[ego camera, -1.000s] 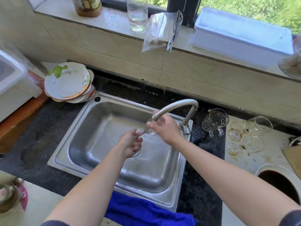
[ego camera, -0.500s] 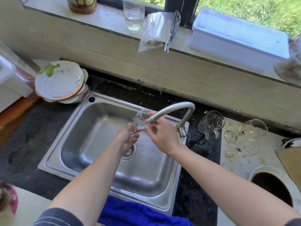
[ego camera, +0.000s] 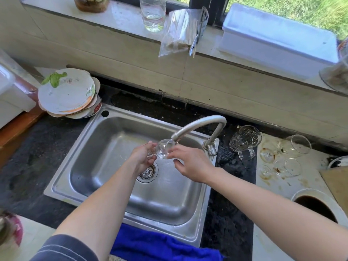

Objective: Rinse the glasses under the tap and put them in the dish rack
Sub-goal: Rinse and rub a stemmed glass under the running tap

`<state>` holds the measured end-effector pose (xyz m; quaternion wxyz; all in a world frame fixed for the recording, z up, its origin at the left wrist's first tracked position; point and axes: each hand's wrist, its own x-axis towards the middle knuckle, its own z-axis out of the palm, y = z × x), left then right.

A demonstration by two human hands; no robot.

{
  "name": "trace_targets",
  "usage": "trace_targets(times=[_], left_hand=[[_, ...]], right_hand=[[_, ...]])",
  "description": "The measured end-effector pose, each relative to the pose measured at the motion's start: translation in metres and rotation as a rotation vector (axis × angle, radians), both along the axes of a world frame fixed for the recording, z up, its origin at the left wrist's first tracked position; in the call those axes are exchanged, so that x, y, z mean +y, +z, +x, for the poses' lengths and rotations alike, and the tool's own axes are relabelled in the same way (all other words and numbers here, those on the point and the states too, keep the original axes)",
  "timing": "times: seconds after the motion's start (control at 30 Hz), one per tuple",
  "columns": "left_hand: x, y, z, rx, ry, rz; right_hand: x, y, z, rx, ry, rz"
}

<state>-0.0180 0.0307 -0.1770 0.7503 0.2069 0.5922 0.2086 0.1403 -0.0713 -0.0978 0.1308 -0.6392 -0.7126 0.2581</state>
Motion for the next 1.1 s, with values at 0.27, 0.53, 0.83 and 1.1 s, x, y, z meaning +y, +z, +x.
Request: trace_targets(times=[0.27,0.53,0.83,1.1], left_hand=[[0.0,0.0,-0.008,-0.029,-0.095,-0.054],[-0.017,-0.002,0.006,-0.127,0.143,0.023],[-0.025,0.008,-0.004,0.126,-0.181,-0.006],[-0.027,0.011,-0.013,0.212,-0.302,-0.018]], right_hand=[[-0.005,-0.004,0.006,-0.09,0.102,0.079],[0.008,-0.004,-0.021,0.221,-0.279,0.073],[0.001,0.001,-0.011,-0.146,0.159,0.19],[-0.003,0.0,-0.011,-0.131,0.172,0.264]])
